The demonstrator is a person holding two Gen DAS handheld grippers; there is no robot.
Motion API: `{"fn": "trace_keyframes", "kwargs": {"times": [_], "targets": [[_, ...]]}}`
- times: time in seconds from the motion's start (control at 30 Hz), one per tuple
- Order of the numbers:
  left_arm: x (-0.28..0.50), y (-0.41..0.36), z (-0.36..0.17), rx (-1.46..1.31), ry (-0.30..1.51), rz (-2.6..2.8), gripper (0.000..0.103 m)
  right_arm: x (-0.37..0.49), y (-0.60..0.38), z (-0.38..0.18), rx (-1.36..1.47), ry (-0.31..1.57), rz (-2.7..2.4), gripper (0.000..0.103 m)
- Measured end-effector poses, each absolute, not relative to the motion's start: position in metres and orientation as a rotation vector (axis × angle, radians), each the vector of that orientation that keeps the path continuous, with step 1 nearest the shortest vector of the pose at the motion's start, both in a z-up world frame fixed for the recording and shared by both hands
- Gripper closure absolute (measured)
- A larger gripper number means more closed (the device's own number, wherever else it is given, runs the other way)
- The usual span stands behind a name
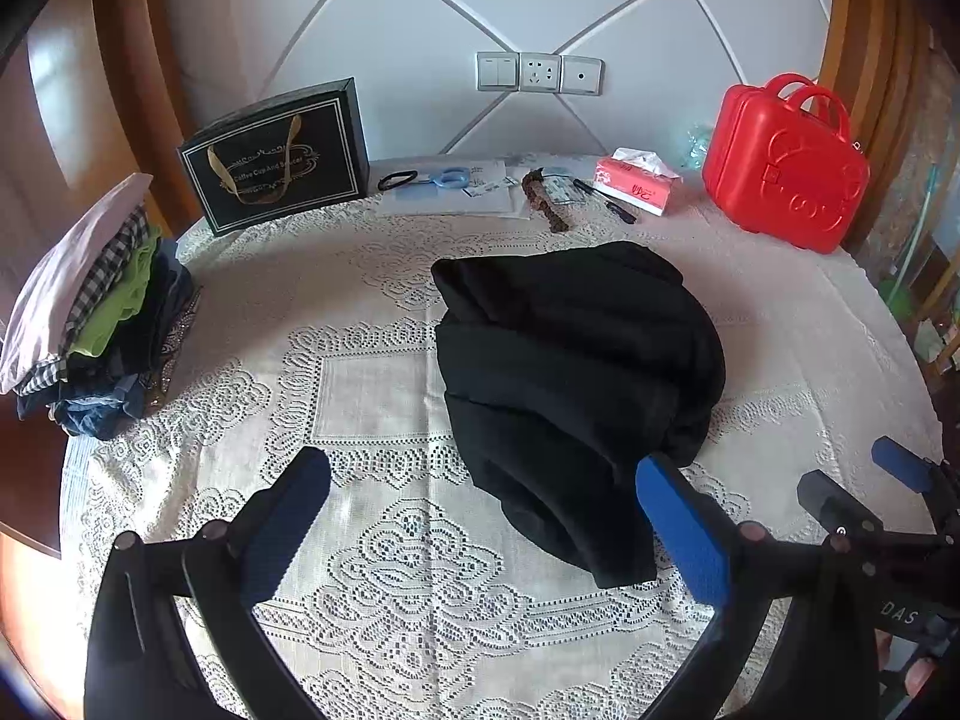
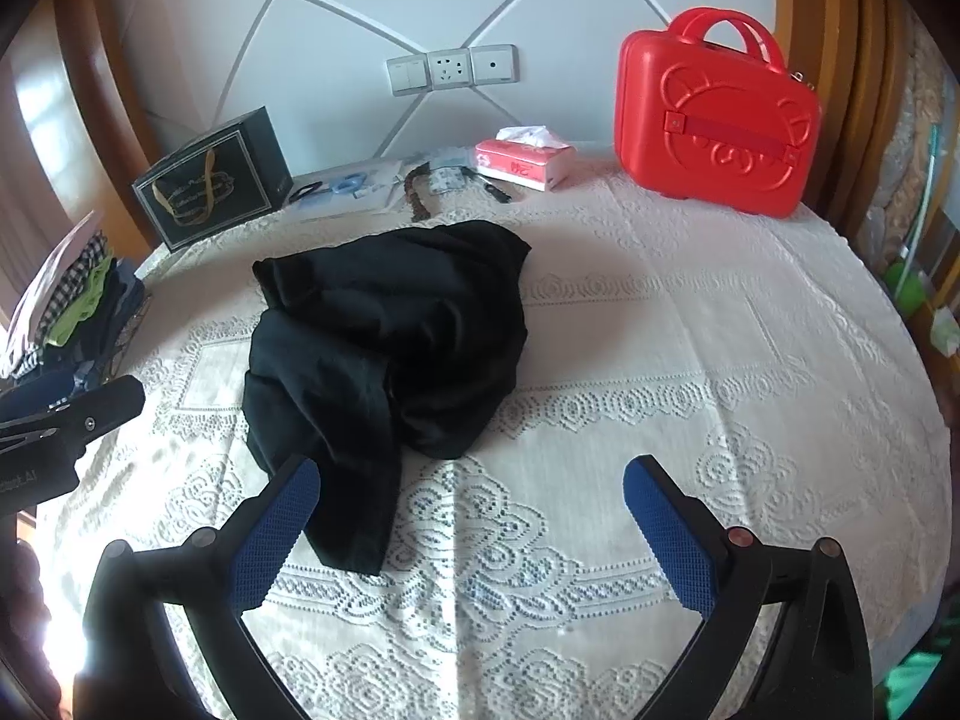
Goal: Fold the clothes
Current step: 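Move both grippers toward the crumpled black T-shirt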
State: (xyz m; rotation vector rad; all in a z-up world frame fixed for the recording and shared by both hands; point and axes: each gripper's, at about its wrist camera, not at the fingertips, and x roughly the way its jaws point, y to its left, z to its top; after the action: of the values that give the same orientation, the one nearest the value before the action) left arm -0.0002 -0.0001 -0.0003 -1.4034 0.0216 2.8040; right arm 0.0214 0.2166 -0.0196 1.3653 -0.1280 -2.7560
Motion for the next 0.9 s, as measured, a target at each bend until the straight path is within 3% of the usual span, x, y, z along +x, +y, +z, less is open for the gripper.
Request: {"fn": "trace_keyframes", "kwargs": {"times": [0.9], "targets": [[-0.015,-0.006,-0.016,-1.515,0.003,2.758,0.0,0.008,0.219,-0.02,1.389,-0.118,-2.759,0.0]]}}
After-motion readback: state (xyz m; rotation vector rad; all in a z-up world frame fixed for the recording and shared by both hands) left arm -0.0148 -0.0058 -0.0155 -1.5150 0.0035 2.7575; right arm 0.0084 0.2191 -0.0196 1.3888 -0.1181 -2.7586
